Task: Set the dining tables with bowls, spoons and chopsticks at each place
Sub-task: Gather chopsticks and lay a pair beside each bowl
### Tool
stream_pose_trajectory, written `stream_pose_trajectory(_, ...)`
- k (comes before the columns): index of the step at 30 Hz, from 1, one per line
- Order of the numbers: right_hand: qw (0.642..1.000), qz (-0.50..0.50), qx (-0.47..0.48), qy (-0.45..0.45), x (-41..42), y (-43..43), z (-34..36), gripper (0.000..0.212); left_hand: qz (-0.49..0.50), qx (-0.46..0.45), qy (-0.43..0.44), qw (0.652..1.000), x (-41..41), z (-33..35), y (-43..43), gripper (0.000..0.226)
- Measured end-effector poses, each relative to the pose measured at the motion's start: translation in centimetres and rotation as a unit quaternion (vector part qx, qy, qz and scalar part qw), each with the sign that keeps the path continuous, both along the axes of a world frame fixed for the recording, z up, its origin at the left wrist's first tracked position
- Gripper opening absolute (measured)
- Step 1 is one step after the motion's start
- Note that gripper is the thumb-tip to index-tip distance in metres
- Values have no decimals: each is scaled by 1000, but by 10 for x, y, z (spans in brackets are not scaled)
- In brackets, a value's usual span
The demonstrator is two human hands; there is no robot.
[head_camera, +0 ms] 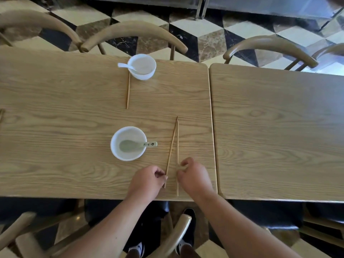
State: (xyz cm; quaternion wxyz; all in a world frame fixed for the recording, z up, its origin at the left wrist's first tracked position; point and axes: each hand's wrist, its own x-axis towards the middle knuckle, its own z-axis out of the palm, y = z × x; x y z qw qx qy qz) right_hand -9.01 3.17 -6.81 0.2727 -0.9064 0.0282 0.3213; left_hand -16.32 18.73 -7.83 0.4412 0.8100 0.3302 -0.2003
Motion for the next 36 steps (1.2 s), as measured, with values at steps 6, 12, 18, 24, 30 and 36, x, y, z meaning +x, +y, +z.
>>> stream_pose_trajectory(6, 998, -56, 14, 39, -6, 13, -1, 8, 13, -9, 24, 1000, 3, -1, 2, 12)
stream_pose_trajectory(12, 995, -37, 61, 67, 6, 35, 2, 13, 2, -8, 14, 1000, 2, -3, 4, 12)
stream_pose_trajectory(18, 997, -36, 58, 38, 5, 31, 2, 23, -6, 10, 10, 1000, 1, -3, 3, 11)
stream_pose_trajectory(24, 995, -20, 36, 89, -12, 16, 4, 4, -6, 10, 17, 1000, 1, -3, 3, 13)
stream_pose_trajectory(30, 990, -61, 62, 115, -9, 26, -4, 13, 1, -16, 29, 999, 2, -4, 7, 13)
stream_pose_trajectory(36, 990, -73, 59, 107, -4, 29, -9, 8, 5, -22, 30, 999, 3, -6, 7, 14)
